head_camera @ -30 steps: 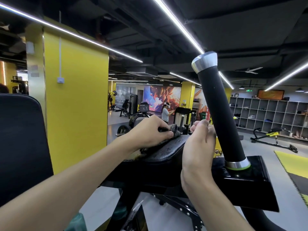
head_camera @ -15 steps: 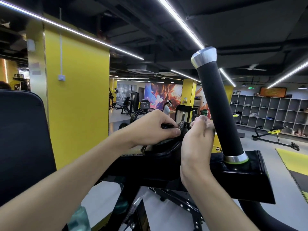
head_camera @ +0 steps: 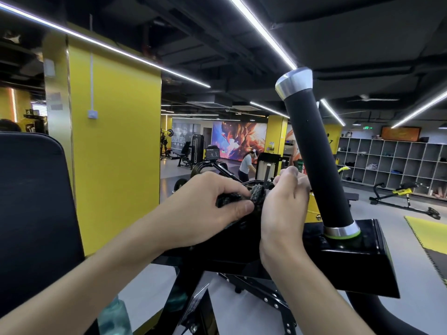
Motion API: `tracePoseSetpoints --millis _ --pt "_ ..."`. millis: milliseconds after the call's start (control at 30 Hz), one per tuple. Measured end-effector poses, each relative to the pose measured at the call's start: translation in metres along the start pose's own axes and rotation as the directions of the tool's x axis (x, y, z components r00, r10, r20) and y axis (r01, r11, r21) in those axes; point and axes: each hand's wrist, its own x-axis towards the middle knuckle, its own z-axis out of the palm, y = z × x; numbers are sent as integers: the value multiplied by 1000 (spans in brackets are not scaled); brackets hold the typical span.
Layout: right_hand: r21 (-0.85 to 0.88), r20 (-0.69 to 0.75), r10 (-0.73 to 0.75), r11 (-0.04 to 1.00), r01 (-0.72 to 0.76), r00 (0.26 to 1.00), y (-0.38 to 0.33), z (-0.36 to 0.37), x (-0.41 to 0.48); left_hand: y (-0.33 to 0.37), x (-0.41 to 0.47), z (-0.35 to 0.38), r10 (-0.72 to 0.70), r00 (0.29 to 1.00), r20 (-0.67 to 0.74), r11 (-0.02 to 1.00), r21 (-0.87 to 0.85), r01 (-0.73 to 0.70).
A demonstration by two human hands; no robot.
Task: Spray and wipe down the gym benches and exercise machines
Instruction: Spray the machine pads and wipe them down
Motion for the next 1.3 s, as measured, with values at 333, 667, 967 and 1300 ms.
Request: tracePoseSetpoints --millis 333,667,967,1300 --pt "-222 262 -169 948 229 950 -16 -17 -22 16 -27 -13 -41 999 26 994 100 38" --pt "-492 376 -605 511 705 702 -78 -86 -2 50 7 32 152 987 -58 884 454 -110" --pt "-485 599 -203 678 552 775 -68 -96 17 76 64 71 -72 980 183 629 771 -98" --pt "-498 610 -229 633 592 758 -59 -95 18 64 37 45 -9 937 349 572 770 -281"
